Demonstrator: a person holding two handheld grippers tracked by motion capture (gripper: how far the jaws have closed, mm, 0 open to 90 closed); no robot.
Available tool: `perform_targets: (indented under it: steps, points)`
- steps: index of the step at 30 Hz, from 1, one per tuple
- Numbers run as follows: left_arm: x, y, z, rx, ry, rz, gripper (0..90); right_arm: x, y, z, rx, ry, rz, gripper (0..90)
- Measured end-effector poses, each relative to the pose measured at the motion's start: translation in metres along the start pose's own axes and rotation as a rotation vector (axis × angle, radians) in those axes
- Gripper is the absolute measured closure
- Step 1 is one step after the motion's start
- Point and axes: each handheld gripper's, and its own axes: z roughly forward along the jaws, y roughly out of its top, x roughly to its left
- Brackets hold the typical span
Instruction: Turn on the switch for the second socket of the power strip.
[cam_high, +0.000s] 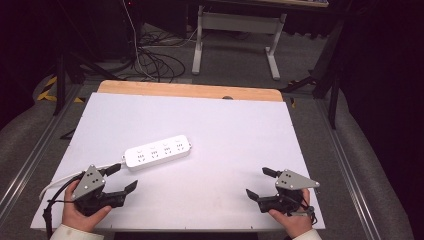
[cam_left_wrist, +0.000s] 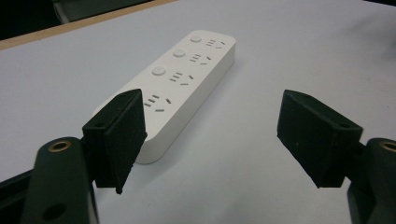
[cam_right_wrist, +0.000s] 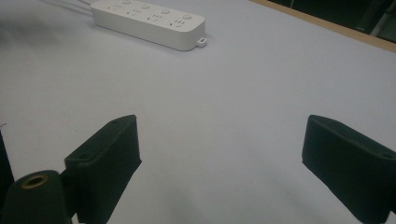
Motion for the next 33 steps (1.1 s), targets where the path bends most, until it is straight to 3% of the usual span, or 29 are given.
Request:
perform_targets:
  steps: [14,20,25,33]
  points:
    - [0.000,0.004,-0.004,0.002,-0.018,-0.023,28.8,0.000,-0.001,0.001,0.004,0.002,-0.020,15.4]
    - [-0.003,0.004,-0.005,-0.006,-0.001,-0.034,33.3,0.001,-0.001,0.001,0.003,0.003,-0.017,15.7]
    - [-0.005,0.007,-0.007,-0.012,0.011,-0.011,35.9,0.001,-0.001,0.002,0.007,0.006,-0.016,16.1]
    - [-0.004,0.019,-0.008,-0.024,-0.027,-0.041,39.0,0.000,-0.001,0.003,0.010,0.009,-0.009,16.4]
